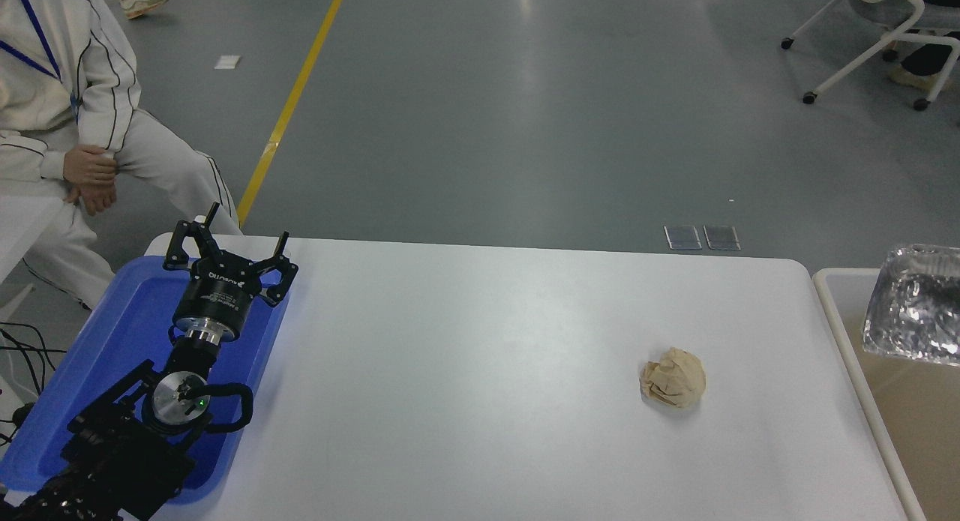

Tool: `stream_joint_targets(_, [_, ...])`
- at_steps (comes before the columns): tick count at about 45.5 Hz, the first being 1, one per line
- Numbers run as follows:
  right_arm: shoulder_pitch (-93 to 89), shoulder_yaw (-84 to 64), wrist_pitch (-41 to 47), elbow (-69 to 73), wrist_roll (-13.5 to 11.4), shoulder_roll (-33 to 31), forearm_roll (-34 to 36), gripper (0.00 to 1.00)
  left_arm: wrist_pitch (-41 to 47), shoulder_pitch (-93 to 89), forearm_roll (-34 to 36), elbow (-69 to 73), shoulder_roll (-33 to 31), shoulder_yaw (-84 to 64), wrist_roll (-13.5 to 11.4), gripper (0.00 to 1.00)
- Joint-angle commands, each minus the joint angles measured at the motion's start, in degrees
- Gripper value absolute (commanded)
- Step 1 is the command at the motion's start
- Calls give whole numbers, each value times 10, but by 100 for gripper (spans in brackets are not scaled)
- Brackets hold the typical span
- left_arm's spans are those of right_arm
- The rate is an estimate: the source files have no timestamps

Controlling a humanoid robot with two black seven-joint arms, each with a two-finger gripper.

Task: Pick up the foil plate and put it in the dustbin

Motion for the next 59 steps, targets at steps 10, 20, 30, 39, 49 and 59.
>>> stream_joint_targets(10, [-175,187,0,-22,-2,-22,58,0,0,0,0,0,0,0,0,100])
stream_joint_targets(20, [-222,224,0,-22,-2,-15,87,0,0,0,0,0,0,0,0,100])
stream_joint_targets(30, [-265,252,-90,-22,-4,3,166,0,0,0,0,0,0,0,0,100])
stream_joint_targets(39, [-278,301,-247,-22,-1,40,211,0,0,0,0,0,0,0,0,100])
stream_joint_targets(49, [-270,304,-377,-23,0,92,209,0,0,0,0,0,0,0,0,100])
stream_joint_targets(59, [-271,316,-440,-23,-1,127,218,0,0,0,0,0,0,0,0,100])
